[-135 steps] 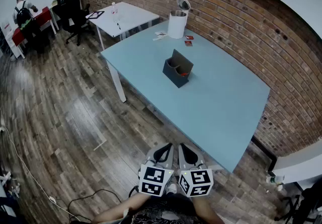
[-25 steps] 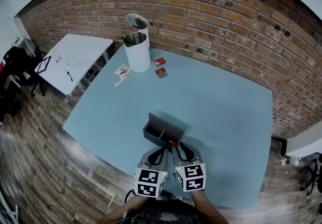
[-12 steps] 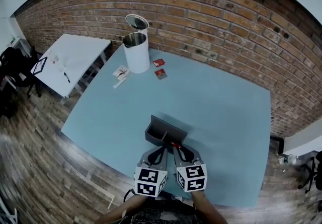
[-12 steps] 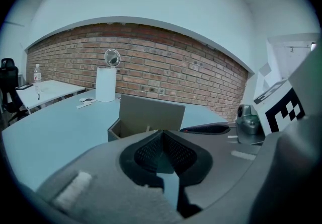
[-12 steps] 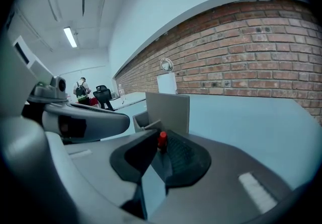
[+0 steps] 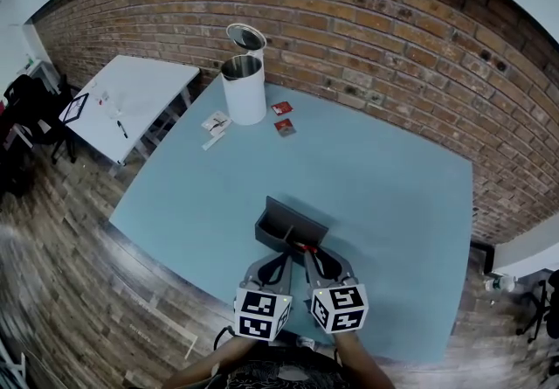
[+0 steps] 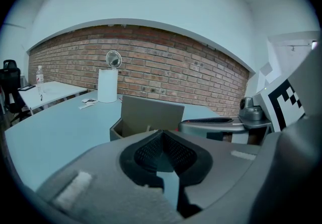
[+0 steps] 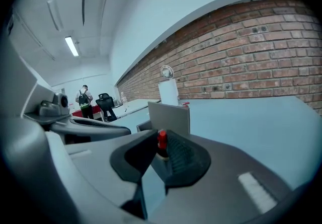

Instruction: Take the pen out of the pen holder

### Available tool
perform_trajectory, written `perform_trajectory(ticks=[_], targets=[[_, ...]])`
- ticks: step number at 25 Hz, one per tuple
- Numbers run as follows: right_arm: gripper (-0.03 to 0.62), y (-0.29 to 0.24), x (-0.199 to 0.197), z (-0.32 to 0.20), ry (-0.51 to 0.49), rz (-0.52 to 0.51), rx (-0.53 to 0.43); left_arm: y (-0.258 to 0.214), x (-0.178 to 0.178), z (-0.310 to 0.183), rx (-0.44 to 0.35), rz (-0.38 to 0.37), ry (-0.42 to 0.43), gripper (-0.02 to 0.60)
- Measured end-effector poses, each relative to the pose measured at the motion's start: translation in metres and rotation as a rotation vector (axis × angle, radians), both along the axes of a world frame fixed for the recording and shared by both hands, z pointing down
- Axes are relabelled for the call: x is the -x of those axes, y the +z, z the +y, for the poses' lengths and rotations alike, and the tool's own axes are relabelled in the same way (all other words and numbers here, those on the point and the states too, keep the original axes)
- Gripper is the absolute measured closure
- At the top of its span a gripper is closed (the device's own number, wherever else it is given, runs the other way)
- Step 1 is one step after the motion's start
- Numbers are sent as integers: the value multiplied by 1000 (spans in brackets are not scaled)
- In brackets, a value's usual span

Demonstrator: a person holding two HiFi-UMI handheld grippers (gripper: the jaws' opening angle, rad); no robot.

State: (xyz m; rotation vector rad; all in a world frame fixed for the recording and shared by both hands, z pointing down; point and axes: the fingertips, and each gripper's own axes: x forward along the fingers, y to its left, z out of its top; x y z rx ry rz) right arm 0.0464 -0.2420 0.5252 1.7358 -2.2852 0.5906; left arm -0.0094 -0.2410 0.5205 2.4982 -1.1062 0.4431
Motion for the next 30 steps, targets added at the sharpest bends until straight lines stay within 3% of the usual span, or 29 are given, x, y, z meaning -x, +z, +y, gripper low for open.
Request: perform_trajectory(ticks=[30], targets=[[538,-55,-12,32,-70,-2,-152,-20,-2,36,-54,-1,-111,588]])
